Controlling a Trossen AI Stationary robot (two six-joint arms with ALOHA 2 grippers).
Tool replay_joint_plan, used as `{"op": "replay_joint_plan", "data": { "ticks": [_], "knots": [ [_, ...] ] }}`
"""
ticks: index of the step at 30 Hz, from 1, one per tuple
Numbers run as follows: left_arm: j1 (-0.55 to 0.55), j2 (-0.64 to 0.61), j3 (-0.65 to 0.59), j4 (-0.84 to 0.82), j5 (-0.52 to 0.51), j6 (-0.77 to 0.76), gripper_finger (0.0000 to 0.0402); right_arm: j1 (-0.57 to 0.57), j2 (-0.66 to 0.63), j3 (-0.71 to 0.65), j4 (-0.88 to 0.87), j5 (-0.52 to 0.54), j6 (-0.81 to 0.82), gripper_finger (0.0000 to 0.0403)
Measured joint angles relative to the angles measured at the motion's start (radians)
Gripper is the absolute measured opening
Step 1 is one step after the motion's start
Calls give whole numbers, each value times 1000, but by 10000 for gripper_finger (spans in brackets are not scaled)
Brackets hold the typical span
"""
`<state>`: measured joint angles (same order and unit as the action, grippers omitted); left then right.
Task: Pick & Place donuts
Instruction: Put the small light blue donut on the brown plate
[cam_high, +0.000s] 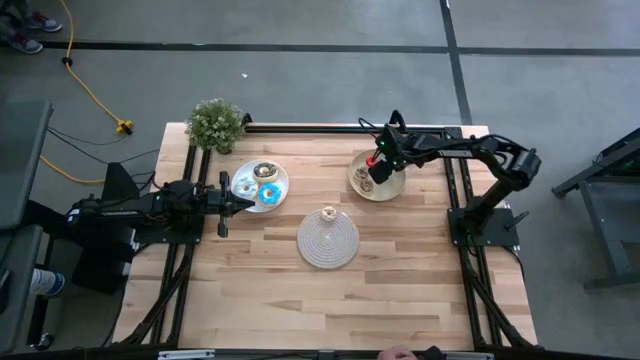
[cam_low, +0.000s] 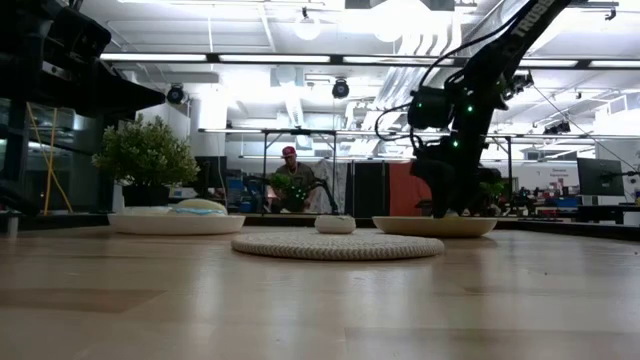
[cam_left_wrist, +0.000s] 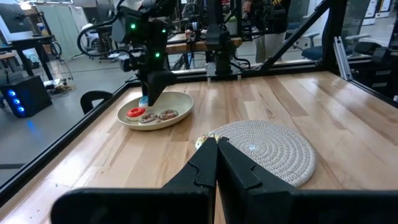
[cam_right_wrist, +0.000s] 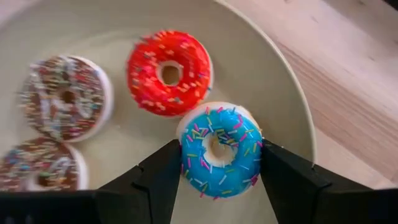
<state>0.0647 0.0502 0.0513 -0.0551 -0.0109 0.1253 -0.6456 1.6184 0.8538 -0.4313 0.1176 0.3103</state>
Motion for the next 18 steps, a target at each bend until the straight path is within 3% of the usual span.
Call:
{"op": "replay_joint_plan", "data": {
  "ticks": [18],
  "knots": [
    [0,0,0,0,0,0,1,-3,20,4,-24,27,-3,214]
  ]
}}
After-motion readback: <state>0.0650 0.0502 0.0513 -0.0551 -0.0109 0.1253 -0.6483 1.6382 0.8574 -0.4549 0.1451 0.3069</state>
